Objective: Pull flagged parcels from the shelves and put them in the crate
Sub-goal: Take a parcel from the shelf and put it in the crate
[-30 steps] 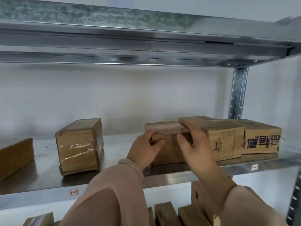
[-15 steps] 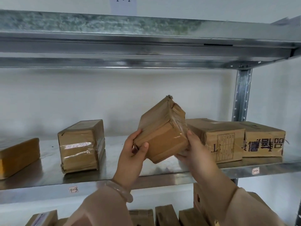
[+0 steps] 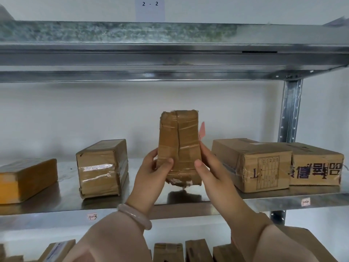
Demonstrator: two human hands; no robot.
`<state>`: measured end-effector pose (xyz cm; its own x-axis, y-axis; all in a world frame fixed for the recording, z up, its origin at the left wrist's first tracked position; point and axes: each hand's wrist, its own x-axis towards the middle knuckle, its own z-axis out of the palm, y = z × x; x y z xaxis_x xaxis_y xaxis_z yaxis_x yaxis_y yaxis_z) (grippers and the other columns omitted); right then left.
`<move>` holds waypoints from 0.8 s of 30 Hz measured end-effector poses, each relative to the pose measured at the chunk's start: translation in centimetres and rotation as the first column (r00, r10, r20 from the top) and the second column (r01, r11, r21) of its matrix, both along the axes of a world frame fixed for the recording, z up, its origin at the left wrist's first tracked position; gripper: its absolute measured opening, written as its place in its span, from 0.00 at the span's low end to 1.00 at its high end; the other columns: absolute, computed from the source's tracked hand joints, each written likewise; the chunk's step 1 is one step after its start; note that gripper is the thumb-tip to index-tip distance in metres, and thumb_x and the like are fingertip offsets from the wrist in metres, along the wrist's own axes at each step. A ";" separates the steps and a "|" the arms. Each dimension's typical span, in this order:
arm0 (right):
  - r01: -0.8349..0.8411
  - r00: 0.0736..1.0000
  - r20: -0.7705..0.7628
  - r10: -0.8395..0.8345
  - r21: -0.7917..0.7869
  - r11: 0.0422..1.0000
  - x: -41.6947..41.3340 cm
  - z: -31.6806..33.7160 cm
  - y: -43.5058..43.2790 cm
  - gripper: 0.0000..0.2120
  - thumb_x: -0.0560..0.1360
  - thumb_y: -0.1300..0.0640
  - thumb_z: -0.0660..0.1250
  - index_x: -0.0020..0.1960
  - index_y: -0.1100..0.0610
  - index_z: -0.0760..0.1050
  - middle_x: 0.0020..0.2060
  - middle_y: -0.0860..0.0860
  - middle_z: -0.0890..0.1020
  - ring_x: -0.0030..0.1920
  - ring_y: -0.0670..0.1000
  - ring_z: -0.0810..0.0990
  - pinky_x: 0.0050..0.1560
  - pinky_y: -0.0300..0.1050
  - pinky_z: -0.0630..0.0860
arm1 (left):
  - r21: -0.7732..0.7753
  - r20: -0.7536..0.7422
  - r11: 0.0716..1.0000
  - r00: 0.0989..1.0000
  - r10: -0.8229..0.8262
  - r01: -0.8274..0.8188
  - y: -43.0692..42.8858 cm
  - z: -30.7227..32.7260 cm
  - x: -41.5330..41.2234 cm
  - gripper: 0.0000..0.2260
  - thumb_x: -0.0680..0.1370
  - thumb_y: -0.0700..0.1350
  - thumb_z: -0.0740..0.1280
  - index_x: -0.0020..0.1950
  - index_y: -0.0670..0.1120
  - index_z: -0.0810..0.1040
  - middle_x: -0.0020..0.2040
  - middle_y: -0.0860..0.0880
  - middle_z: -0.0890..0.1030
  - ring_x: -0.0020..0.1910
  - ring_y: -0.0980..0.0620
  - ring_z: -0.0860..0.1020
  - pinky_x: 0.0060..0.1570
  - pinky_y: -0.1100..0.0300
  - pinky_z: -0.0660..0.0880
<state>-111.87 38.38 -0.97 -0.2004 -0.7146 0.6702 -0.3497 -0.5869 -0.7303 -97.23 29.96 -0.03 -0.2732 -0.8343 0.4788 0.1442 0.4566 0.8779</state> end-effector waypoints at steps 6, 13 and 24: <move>0.173 0.985 0.019 -0.173 -0.001 0.985 -0.4 -0.3 0.1 0.21 0.77 0.45 0.62 0.67 0.30 0.65 0.62 0.27 0.68 0.64 0.29 0.65 0.59 0.29 0.69 | 0.286 -0.382 0.917 0.911 -0.157 0.278 -0.5 -1.6 0.9 0.14 0.81 0.44 0.60 0.65 0.45 0.76 0.58 0.41 0.82 0.58 0.43 0.80 0.61 0.41 0.75; 0.062 0.997 0.045 -0.064 0.045 0.997 0.2 -0.8 0.6 0.23 0.75 0.48 0.65 0.67 0.30 0.66 0.56 0.29 0.75 0.56 0.29 0.73 0.48 0.24 0.72 | 0.144 -0.228 0.979 0.968 -0.108 0.143 1.3 -2.9 2.4 0.15 0.82 0.46 0.59 0.68 0.57 0.72 0.56 0.54 0.83 0.55 0.54 0.82 0.56 0.50 0.79; 0.228 0.967 -0.101 -0.235 -0.075 0.971 5.6 -3.9 5.1 0.30 0.70 0.43 0.66 0.71 0.39 0.65 0.64 0.45 0.71 0.61 0.37 0.72 0.51 0.24 0.71 | -0.135 0.096 0.970 0.977 -0.191 0.203 7.5 -3.2 8.5 0.15 0.73 0.62 0.67 0.60 0.66 0.77 0.59 0.58 0.81 0.59 0.61 0.78 0.57 0.62 0.75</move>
